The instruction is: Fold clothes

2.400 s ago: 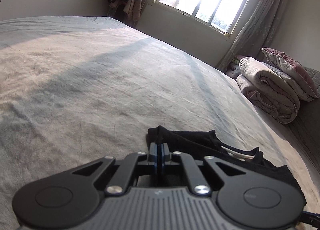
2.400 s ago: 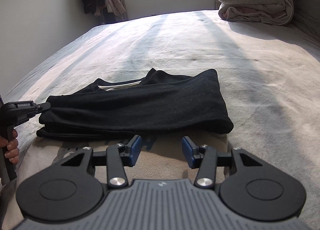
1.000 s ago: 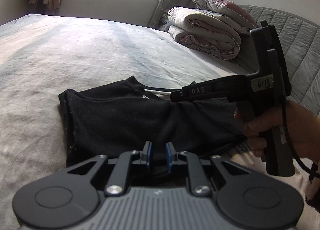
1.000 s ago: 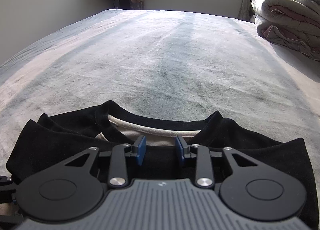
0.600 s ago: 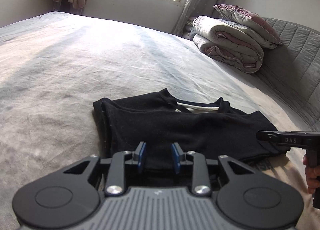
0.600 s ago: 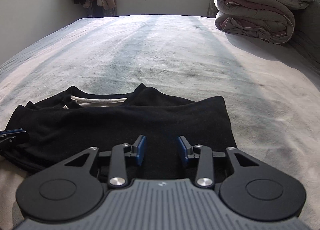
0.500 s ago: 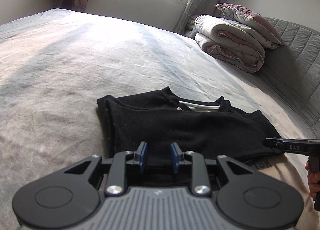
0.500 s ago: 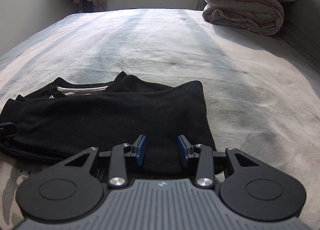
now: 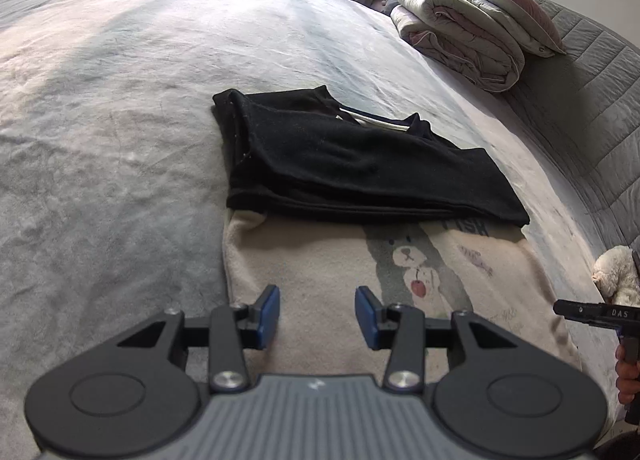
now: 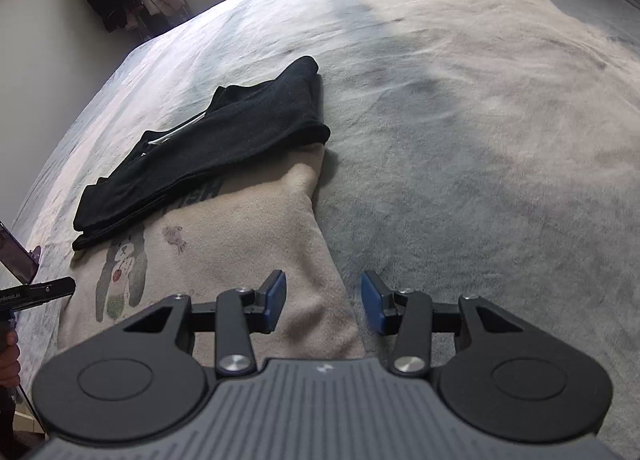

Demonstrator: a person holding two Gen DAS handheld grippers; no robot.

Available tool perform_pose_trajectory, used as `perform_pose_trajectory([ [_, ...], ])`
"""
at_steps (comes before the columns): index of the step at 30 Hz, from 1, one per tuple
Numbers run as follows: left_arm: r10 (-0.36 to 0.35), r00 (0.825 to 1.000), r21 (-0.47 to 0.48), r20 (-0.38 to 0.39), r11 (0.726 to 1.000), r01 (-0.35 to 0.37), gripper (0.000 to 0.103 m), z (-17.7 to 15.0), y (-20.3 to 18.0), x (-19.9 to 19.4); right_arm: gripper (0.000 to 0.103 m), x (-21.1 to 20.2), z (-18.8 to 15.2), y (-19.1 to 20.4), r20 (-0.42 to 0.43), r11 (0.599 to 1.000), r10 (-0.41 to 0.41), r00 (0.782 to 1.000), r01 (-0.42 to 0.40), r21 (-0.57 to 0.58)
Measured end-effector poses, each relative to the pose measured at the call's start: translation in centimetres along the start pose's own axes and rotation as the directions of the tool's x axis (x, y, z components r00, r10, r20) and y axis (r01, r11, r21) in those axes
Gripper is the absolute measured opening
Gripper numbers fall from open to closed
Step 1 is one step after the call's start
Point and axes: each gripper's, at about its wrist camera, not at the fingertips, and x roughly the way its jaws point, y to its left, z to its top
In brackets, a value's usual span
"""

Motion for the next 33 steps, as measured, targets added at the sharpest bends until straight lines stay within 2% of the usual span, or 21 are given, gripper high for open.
perform_pose_trajectory([
  [4,-0.008,1.0,-0.021,-0.029,1.0,0.007,0.042,-3.1,0.2,-2.4,0.041,-1.8,-2.1,-2.4,-0.062,0.989,0.107,0.992,-0.1,0.109],
  [9,-0.028,0.998,-0.144,-0.058,0.989,0.019,0.043,-6.7,1.2,-5.2,0.031,-3.7,-4.4,-4.5,-0.104,0.969,0.188,0.977,-0.167,0.182],
  [16,-0.122,0.987,-0.248,-0.106,0.964,0.093,0.043,-10.1,2.3,-7.5,0.033,-4.8,-5.4,-6.4,-0.158,0.935,0.282,0.946,-0.234,0.267],
  [19,-0.188,0.973,-0.264,-0.133,0.953,0.148,0.043,-11.2,2.5,-7.6,0.033,-5.0,-5.4,-7.1,-0.157,0.924,0.299,0.941,-0.245,0.293],
  [23,-0.234,0.961,-0.293,-0.145,0.938,0.184,0.043,-11.5,2.8,-7.3,0.036,-5.1,-5.4,-7.7,-0.133,0.914,0.305,0.943,-0.25,0.319],
  [27,-0.298,0.937,-0.282,-0.18,0.928,0.241,0.042,-11.5,2.7,-6.4,0.036,-4.4,-5.4,-7.4,-0.174,0.924,0.306,0.936,-0.248,0.292],
  [30,-0.348,0.917,-0.287,-0.194,0.914,0.286,0.041,-11.7,2.5,-5.8,0.036,-3.9,-5.4,-6.7,-0.234,0.928,0.329,0.915,-0.267,0.262],
  [32,-0.366,0.907,-0.292,-0.206,0.908,0.3,0.041,-11.6,2.5,-5.6,0.037,-4.0,-5.3,-6.2,-0.249,0.934,0.33,0.911,-0.276,0.228],
  [33,-0.378,0.9,-0.299,-0.215,0.903,0.308,0.037,-11.6,2.6,-5.6,0.039,-4.0,-5.3,-6.0,-0.255,0.934,0.334,0.907,-0.283,0.219],
])
